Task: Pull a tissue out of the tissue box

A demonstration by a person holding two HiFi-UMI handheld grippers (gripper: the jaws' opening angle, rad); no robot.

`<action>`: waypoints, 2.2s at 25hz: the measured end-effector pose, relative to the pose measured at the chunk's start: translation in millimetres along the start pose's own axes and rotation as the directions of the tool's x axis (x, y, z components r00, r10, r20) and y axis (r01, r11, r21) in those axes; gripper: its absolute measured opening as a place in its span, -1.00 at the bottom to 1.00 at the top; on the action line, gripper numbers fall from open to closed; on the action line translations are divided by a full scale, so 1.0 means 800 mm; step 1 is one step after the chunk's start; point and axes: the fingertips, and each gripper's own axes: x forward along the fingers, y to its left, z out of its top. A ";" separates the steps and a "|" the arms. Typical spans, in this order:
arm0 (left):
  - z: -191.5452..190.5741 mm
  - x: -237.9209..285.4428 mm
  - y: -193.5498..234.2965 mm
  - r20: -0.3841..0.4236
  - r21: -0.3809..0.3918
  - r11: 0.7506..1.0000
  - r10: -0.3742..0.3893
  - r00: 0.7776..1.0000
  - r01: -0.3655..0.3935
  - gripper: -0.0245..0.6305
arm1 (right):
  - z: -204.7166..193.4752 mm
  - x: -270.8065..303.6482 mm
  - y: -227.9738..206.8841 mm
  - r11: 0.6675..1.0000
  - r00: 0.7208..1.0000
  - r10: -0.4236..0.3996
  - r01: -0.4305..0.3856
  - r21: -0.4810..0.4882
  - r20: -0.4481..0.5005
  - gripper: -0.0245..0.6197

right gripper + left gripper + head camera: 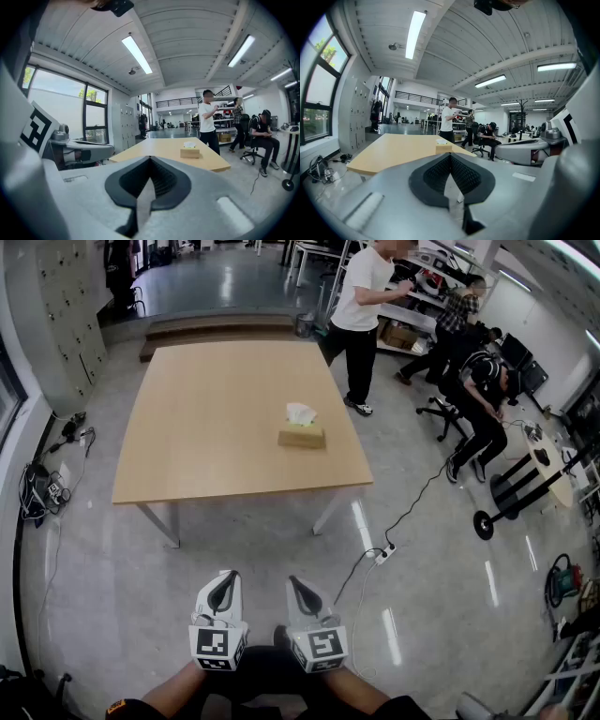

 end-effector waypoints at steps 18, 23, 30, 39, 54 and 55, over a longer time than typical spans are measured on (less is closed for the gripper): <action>0.003 -0.015 0.008 0.009 -0.004 0.999 0.049 0.999 -0.049 -0.87 | -0.005 0.001 -0.003 1.000 0.999 -0.004 0.004 0.011 -0.034 -0.95; 0.011 -0.009 0.020 0.037 0.021 0.998 0.062 0.997 -0.063 -0.87 | 0.002 0.009 -0.011 1.000 0.999 -0.028 0.028 -0.002 -0.024 -0.95; 0.005 -0.008 0.045 0.041 0.014 0.995 0.094 0.995 -0.094 -0.87 | 0.020 0.022 -0.006 0.999 0.999 -0.046 0.046 -0.017 0.000 -0.95; -0.009 -0.050 0.097 0.019 -0.018 0.992 0.127 0.992 -0.127 -0.87 | 0.014 0.042 0.055 1.000 1.000 -0.020 0.019 -0.021 -0.018 -0.95; -0.027 -0.066 0.151 0.003 -0.056 0.988 0.142 0.990 -0.142 -0.87 | 0.005 0.069 0.095 0.999 0.999 -0.026 0.024 -0.041 -0.042 -0.95; -0.028 -0.063 0.153 -0.002 -0.053 0.988 0.144 0.990 -0.144 -0.87 | 0.003 0.074 0.094 0.999 0.999 -0.024 0.023 -0.035 -0.044 -0.95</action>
